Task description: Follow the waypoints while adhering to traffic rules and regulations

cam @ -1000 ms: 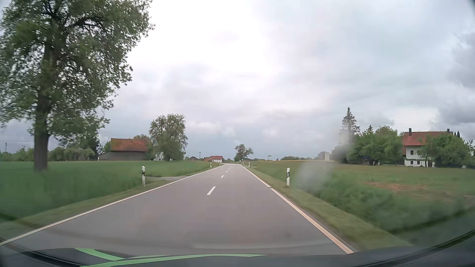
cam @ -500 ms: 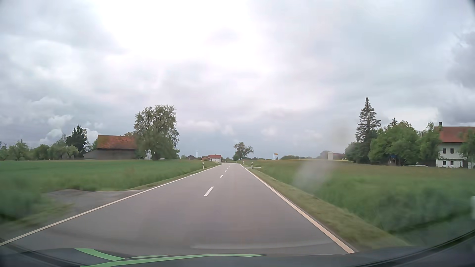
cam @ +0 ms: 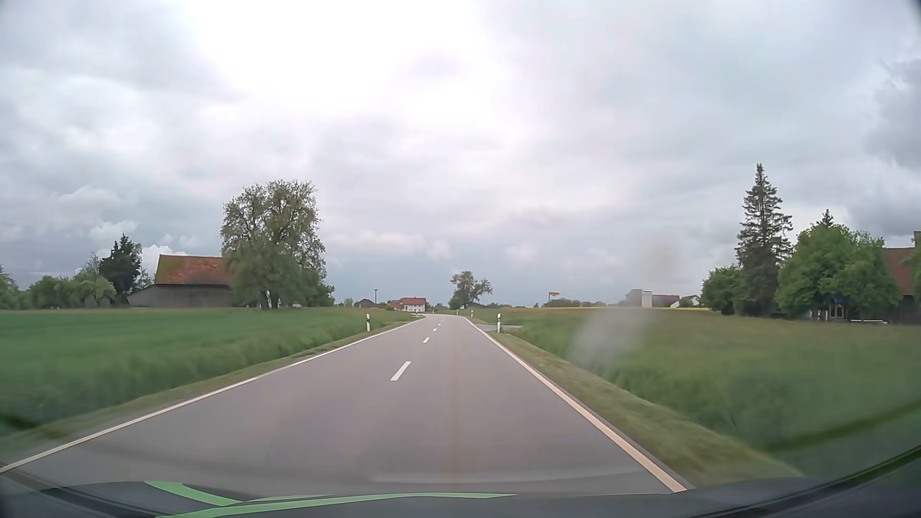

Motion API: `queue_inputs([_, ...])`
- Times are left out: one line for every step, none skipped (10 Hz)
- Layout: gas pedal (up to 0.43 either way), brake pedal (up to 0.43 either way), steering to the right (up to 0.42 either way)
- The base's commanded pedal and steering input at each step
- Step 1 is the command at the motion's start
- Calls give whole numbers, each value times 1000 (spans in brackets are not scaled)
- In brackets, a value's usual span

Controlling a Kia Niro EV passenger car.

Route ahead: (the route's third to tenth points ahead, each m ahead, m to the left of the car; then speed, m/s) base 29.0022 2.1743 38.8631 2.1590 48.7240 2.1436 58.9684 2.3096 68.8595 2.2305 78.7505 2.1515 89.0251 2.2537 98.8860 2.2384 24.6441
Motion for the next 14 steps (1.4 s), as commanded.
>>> queue_inputs([0,0,3])
queue_inputs([0,0,2])
queue_inputs([0,0,2])
queue_inputs([0,0,0])
queue_inputs([0,0,0])
queue_inputs([0,0,0])
queue_inputs([0,0,0])
queue_inputs([0,0,0])
queue_inputs([0,0,0])
queue_inputs([0,0,0])
queue_inputs([0,0,0])
queue_inputs([0,0,0])
queue_inputs([0,0,0])
queue_inputs([0,0,0])
